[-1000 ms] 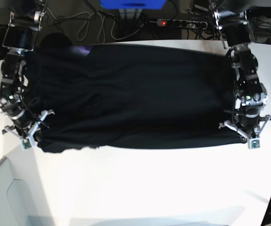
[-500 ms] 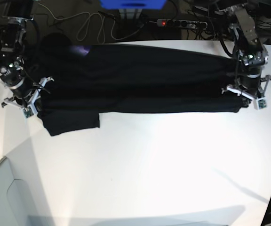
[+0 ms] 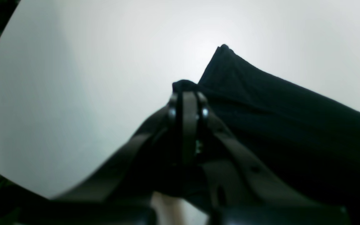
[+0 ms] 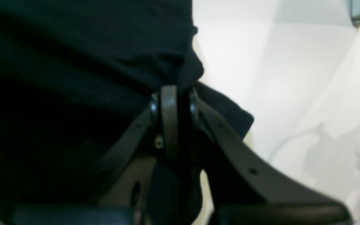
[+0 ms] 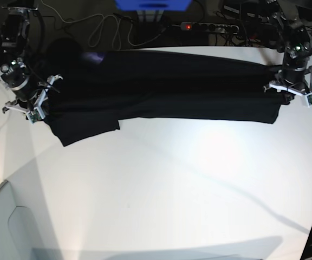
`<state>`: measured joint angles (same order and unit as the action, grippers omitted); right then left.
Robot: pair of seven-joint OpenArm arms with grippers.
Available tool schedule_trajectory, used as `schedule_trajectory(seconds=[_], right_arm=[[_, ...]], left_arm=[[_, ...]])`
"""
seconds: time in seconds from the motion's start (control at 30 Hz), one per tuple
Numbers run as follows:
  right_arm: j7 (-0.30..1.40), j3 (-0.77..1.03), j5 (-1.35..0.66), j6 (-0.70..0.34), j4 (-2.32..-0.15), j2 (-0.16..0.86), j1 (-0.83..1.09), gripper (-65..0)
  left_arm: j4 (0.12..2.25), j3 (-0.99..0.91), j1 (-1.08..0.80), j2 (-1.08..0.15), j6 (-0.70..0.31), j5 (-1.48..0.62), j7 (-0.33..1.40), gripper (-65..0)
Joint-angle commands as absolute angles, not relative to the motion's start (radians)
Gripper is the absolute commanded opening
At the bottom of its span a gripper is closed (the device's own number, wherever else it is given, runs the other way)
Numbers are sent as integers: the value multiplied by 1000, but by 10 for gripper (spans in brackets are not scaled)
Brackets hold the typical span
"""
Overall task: Fold the T-shirt properly
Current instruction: 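Fold the grasped side edge over toward the collar with both grippers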
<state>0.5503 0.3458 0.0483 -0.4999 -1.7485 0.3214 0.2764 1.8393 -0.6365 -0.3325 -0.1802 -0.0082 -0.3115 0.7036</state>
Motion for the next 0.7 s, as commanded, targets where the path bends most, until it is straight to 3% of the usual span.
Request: schedule_trajectory(seconds=[0.0,0.57,0.67], right_arm=[[533,352,44,-510,-1762,337,274,-649],[539,343,45,-510,-1696,332,275,-646],[539,337,45,-510,-1698,337,275,-571]], left_arm=[[1837,-641,-332,-194,-1,-309,680,-650],[1774,-641,-312,-180,-1,-312,670,-650],[1773,-639,-302,-170,-1,-312,673,-650]])
